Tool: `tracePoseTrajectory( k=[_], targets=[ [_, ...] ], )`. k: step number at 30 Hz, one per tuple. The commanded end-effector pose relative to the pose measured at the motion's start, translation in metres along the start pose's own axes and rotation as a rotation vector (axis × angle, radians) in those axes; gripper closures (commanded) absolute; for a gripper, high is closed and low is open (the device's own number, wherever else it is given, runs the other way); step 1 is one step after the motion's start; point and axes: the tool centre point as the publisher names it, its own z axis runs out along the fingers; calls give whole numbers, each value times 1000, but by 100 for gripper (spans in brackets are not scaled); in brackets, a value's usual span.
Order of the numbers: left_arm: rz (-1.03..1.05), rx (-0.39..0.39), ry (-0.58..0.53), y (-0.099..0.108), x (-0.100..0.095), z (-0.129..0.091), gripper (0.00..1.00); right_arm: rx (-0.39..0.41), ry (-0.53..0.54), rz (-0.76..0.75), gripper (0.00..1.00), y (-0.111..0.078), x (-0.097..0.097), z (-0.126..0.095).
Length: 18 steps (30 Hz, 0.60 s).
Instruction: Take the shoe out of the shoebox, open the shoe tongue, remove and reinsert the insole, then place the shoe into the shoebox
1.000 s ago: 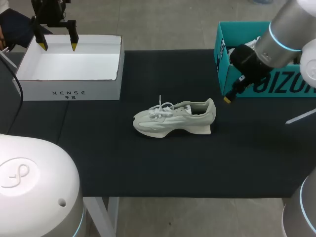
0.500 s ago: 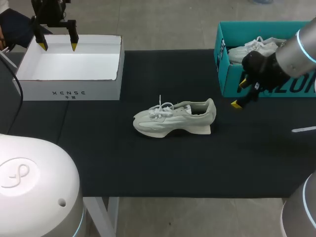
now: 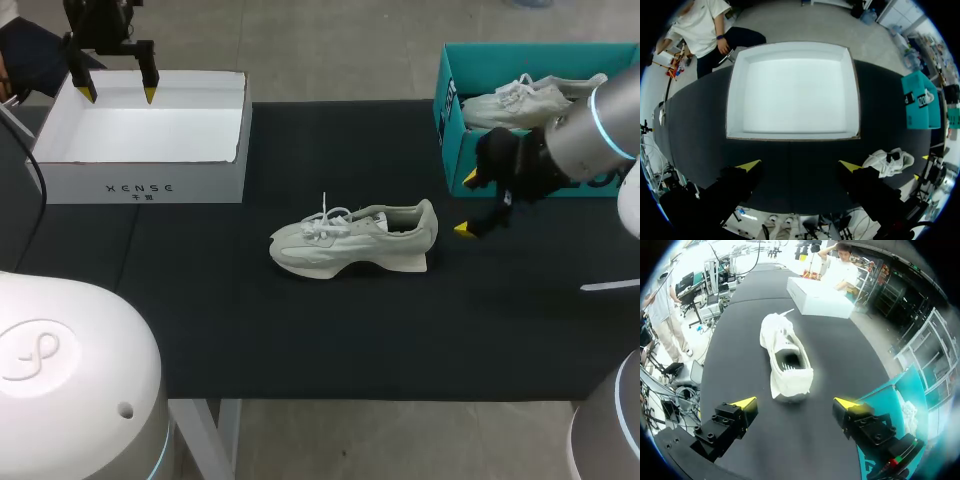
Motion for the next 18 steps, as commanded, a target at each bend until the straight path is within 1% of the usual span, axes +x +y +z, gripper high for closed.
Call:
tracePoseTrajectory(
  k=[1, 7, 10, 13, 18],
  targets=[
    [0, -1, -1, 0, 0, 0, 0, 17, 16, -15, 0, 3, -9, 22],
    [0, -1, -1, 0, 0, 0, 0, -13, 46, -43, 0, -5, -13, 42],
    [0, -1, -1, 0, 0, 0, 0, -46, 98, -70, 0, -7, -14, 51],
    [0, -1, -1, 0, 0, 0, 0, -33, 130, -98, 0, -8, -14, 60],
    [0, -1, -1, 0, 0, 0, 0, -43, 134, -76, 0, -15, -20, 69]
  ],
)
